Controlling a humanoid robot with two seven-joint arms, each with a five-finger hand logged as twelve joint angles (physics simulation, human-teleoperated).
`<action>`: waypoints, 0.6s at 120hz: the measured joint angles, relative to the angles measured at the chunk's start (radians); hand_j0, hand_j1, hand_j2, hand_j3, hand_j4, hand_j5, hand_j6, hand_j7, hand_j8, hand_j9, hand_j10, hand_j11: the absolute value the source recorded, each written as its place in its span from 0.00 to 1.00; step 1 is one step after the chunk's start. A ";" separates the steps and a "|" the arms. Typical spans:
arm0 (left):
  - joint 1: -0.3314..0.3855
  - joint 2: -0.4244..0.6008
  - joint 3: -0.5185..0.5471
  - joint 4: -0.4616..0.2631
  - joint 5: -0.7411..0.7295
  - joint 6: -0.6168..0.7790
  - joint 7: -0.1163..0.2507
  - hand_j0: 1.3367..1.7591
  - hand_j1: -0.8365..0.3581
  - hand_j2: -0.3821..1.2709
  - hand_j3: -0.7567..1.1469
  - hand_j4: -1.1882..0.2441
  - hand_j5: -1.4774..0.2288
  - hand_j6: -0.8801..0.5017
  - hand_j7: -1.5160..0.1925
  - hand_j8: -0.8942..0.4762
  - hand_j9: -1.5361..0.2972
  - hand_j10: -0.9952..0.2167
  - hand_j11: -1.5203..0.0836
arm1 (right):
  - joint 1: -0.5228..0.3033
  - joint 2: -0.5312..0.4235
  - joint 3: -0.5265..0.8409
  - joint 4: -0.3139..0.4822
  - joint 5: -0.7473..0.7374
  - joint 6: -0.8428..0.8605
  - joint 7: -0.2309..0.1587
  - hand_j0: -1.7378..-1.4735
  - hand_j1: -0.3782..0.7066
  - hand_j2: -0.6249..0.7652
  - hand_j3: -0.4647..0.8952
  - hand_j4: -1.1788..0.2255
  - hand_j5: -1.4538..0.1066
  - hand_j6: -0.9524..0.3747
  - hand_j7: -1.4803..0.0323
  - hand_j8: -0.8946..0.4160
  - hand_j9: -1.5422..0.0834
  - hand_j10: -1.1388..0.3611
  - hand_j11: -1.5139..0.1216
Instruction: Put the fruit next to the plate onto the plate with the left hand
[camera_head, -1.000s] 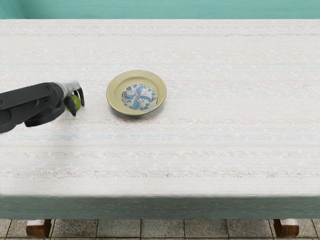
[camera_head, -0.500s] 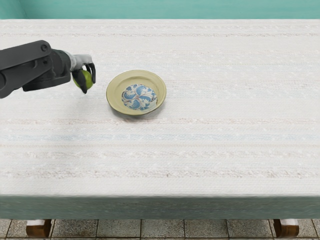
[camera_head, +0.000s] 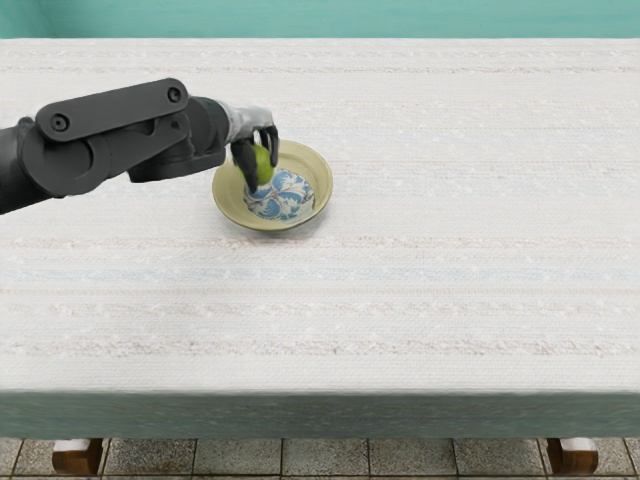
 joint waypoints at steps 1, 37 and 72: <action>0.004 0.000 0.000 0.000 0.002 0.004 0.000 0.73 0.37 0.51 0.40 0.29 0.16 0.43 0.20 0.44 0.21 0.28 0.23 | 0.000 0.000 0.000 0.000 0.000 0.000 0.000 0.30 0.04 0.45 0.34 0.83 0.92 0.71 0.97 0.67 0.94 0.75 0.91; 0.051 -0.041 0.013 0.002 0.052 0.078 0.000 0.73 0.38 0.51 0.40 0.32 0.16 0.42 0.21 0.41 0.23 0.25 0.25 | 0.000 0.000 0.000 0.000 0.000 0.000 0.000 0.30 0.04 0.45 0.34 0.83 0.92 0.71 0.97 0.67 0.94 0.75 0.91; 0.037 -0.035 0.002 0.006 0.052 0.085 0.001 0.75 0.78 0.31 0.40 0.66 0.64 0.53 0.67 0.53 0.64 0.63 0.73 | 0.000 0.000 0.000 0.000 0.000 0.000 0.000 0.30 0.04 0.45 0.34 0.83 0.92 0.71 0.97 0.67 0.94 0.75 0.91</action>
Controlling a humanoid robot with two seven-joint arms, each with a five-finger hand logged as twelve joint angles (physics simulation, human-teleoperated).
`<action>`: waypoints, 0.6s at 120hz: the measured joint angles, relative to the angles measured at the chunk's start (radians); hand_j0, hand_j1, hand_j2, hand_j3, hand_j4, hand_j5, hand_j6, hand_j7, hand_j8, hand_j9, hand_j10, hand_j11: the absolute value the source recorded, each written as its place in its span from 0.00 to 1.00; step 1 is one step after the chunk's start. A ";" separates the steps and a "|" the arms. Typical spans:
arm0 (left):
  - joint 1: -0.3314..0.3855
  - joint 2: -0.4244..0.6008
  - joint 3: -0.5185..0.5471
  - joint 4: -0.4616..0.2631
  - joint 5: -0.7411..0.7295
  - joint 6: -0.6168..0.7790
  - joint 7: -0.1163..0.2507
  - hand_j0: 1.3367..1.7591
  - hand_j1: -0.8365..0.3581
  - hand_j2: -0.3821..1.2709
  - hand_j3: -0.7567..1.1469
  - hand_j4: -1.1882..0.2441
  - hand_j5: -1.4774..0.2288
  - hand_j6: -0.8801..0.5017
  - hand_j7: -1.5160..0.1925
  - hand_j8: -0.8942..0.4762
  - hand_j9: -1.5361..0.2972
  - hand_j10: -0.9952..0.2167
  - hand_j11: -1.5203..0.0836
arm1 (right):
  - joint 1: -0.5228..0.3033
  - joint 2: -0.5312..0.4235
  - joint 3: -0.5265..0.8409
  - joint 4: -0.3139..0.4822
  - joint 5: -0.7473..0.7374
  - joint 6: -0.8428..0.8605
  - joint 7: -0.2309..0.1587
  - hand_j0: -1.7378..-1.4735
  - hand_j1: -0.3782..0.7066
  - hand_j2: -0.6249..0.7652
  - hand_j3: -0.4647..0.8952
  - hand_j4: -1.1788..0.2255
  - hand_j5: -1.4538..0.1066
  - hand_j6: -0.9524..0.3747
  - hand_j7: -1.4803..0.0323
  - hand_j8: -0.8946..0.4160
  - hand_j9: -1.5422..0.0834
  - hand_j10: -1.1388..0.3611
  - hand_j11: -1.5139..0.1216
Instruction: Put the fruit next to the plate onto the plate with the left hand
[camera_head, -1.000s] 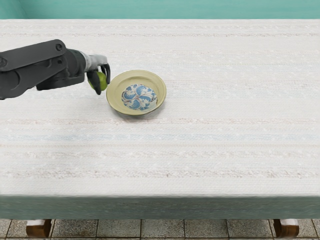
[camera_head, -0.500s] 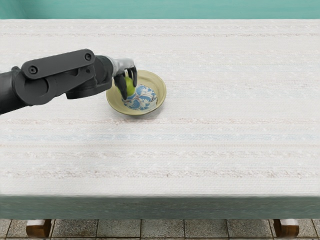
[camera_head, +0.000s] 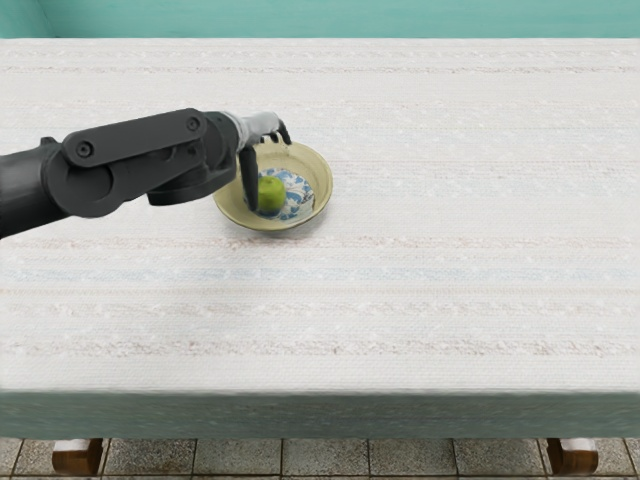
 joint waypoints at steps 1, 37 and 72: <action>0.000 0.001 -0.003 0.000 -0.004 -0.001 0.000 0.75 0.79 0.31 0.40 0.67 0.65 0.53 0.68 0.54 0.65 0.63 0.73 | 0.000 0.000 0.000 0.000 0.000 0.000 0.000 0.30 0.04 0.45 0.34 0.83 0.92 0.71 0.97 0.67 0.94 0.75 0.91; 0.180 0.383 -0.314 -0.247 -0.444 -0.180 0.000 0.76 0.95 0.25 0.40 0.79 0.82 0.61 0.84 0.62 0.80 0.78 0.90 | 0.000 0.000 0.000 0.000 0.000 0.000 0.000 0.30 0.04 0.45 0.34 0.83 0.92 0.71 0.97 0.67 0.94 0.75 0.91; 0.447 0.748 -0.694 -0.353 -0.843 -0.542 0.000 0.76 0.98 0.24 0.40 0.82 0.85 0.63 0.88 0.64 0.83 0.81 0.94 | 0.000 0.000 0.000 0.000 0.000 0.000 0.000 0.30 0.04 0.45 0.34 0.83 0.92 0.71 0.97 0.67 0.94 0.75 0.91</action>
